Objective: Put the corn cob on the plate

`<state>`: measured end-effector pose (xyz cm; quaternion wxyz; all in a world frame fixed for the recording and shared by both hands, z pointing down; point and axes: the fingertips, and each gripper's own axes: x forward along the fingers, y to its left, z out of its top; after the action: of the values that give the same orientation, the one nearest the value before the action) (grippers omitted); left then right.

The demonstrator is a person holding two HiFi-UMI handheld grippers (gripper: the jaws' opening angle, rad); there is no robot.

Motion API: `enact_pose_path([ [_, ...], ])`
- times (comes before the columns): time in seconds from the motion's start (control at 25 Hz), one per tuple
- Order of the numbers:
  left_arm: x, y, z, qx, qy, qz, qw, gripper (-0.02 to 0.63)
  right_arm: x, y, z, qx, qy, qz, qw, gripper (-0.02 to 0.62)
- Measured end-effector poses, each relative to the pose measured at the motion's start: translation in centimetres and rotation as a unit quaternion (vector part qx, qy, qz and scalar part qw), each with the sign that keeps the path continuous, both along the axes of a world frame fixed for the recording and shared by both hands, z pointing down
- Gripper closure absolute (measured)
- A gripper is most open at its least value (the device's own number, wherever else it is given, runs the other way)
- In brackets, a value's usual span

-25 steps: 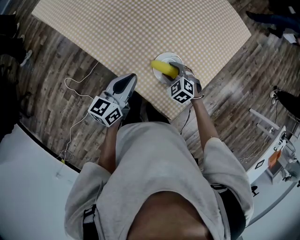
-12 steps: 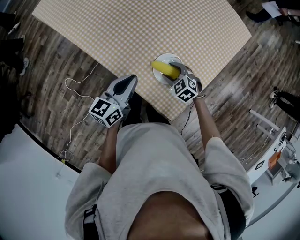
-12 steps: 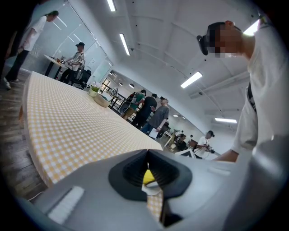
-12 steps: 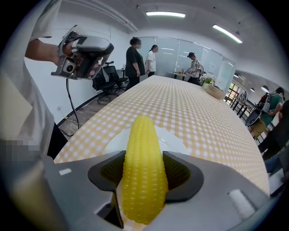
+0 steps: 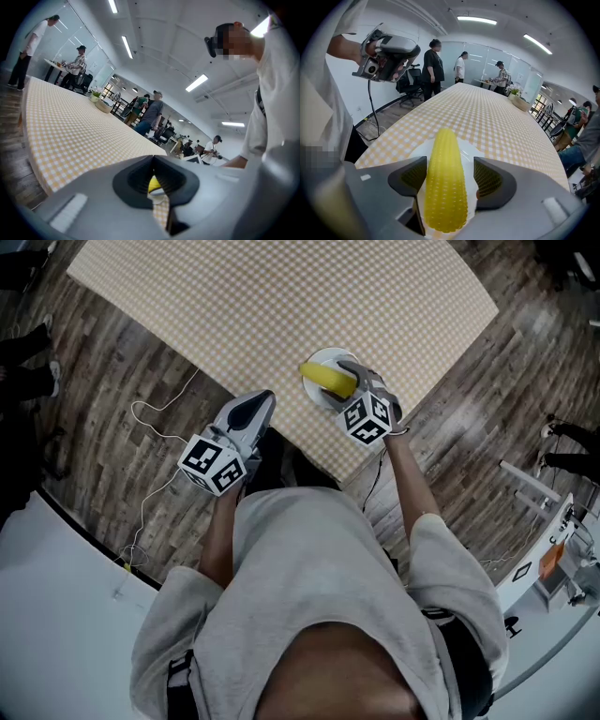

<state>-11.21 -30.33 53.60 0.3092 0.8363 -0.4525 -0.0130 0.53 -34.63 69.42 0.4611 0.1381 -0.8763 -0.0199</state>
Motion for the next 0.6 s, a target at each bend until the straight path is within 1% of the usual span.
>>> enact_pose_path([
  [0.24,0.8,0.5,-0.7,0.009,-0.001,0.005,0.9999,0.598,0.4,0.2,-0.9,0.016,-0.002,0.005,1.0,0.308],
  [0.32,1.1,0.9,-1.0,0.011,0.0,0.006,0.9999,0.598,0.5,0.3,-1.7,0.027,-0.008,0.008,1.0,0.316],
  [0.4,1.2,1.2,-1.3,0.014,0.0,0.007,0.9999,0.598,0.5,0.4,-2.6,0.04,-0.014,0.009,0.999,0.339],
  [0.56,1.7,2.0,-2.2,0.028,-0.003,0.009,0.9996,0.598,0.9,0.3,-4.3,0.071,-0.028,0.031,0.997,0.407],
  [0.6,1.9,2.3,-2.4,0.031,-0.004,0.01,0.9995,0.598,1.1,0.2,-4.6,0.082,-0.031,0.043,0.995,0.492],
])
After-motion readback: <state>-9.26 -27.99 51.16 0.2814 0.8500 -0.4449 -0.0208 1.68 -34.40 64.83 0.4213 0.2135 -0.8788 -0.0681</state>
